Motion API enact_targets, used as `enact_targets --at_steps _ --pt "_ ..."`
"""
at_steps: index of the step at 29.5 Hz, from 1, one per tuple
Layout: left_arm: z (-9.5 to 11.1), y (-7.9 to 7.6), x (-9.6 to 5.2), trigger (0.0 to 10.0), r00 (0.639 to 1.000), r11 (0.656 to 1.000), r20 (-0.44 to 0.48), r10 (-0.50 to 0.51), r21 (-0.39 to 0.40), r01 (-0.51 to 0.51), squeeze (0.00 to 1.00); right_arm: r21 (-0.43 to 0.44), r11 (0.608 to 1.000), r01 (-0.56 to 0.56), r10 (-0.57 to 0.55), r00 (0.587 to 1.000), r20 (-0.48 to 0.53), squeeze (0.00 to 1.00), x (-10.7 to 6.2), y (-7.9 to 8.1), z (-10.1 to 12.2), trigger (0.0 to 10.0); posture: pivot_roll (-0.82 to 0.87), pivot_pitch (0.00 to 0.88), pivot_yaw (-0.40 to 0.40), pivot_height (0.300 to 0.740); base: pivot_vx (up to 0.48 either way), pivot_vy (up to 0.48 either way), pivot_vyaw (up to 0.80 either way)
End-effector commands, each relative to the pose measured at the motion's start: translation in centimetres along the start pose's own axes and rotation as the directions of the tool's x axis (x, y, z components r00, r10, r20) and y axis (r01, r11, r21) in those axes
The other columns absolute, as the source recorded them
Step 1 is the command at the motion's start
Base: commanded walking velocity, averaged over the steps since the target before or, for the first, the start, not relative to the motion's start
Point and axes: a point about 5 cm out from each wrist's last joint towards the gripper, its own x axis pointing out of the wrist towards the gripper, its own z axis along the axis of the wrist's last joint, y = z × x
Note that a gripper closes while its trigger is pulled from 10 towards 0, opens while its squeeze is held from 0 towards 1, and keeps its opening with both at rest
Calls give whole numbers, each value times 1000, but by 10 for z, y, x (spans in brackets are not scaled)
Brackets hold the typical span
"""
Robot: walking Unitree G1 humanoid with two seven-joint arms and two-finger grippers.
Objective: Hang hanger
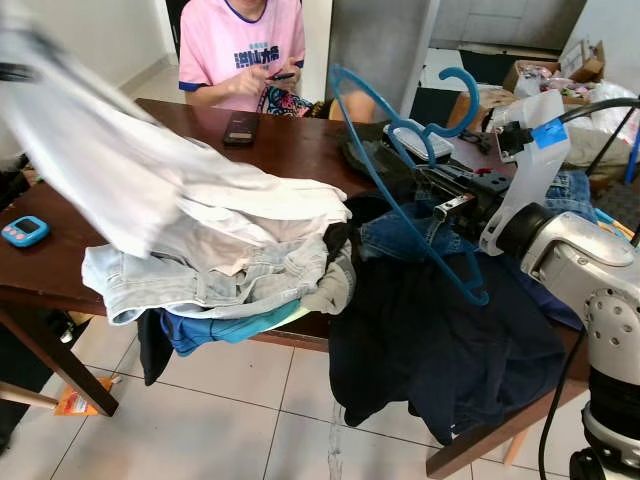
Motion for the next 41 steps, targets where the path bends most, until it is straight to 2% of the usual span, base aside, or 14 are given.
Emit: enact_targets --at_steps 1,6,12,15,21,25,30,33,35,36,38,39,40,41 --pt "41 37 3 0 973 982 160 167 65 -179 0 -11 1000 10 -10 1000 18 0 -2 -2 4 10000 18 82 -11 740 0 0 0" --pt "69 45 5 0 944 961 266 194 142 -237 0 -9 1000 13 -13 1000 21 0 -2 -3 4 10000 20 81 -13 740 0 0 0" --pt "11 -39 7 0 977 978 85 -194 95 185 0 -7 1000 14 -14 1000 19 0 -1 -2 3 10000 19 81 -18 740 0 0 0" --pt "-39 -113 -23 0 877 878 -32 -479 -49 477 0 -8 1000 17 -16 1000 17 0 -1 -3 3 10000 10 83 -17 740 0 0 0" --pt "-64 -166 -58 0 752 747 -65 -656 -196 635 0 -12 1000 24 -24 1000 11 0 -3 -4 3 10000 2 89 -14 740 0 0 0" --pt "-61 -198 -82 0 631 608 -4 -775 -275 745 0 -13 999 31 -31 999 9 0 -5 -5 4 10000 -2 92 -11 740 0 0 0" --pt "-40 -230 -126 0 360 271 160 -919 -407 872 0 -15 999 38 -38 999 6 0 -8 -7 3 10000 -3 98 -7 740 0 0 0" --pt "-37 -232 -138 0 272 176 189 -944 -413 894 0 -15 999 36 -36 999 5 0 -8 -7 3 10000 -1 99 -8 740 0 0 0" --pt "-35 -234 -159 0 121 28 202 -972 -411 911 0 -16 999 29 -29 1000 0 0 -7 -7 2 10000 0 100 -7 740 0 0 0" --pt "-35 -234 -159 0 121 28 202 -972 -411 911 0 -16 999 29 -29 1000 0 0 -7 -7 2 10000 0 100 -7 740 0 0 0" --pt "-39 -231 -180 0 -43 -102 161 -986 -382 918 0 -18 1000 17 -17 1000 -7 0 -7 -5 1 10000 0 100 -7 740 0 0 0" --pt "-39 -231 -180 0 -43 -102 161 -986 -382 918 0 -18 1000 17 -17 1000 -7 0 -7 -5 1 10000 0 100 -7 740 0 0 0" --pt "-44 -225 -194 0 -158 -186 105 -982 -369 911 0 -21 1000 7 -7 1000 -11 0 -7 -4 0 10000 5 104 -11 740 0 0 0" --pt "-44 -225 -194 0 -158 -186 105 -982 -369 911 0 -21 1000 7 -7 1000 -11 0 -7 -4 0 10000 5 104 -11 740 0 0 0"
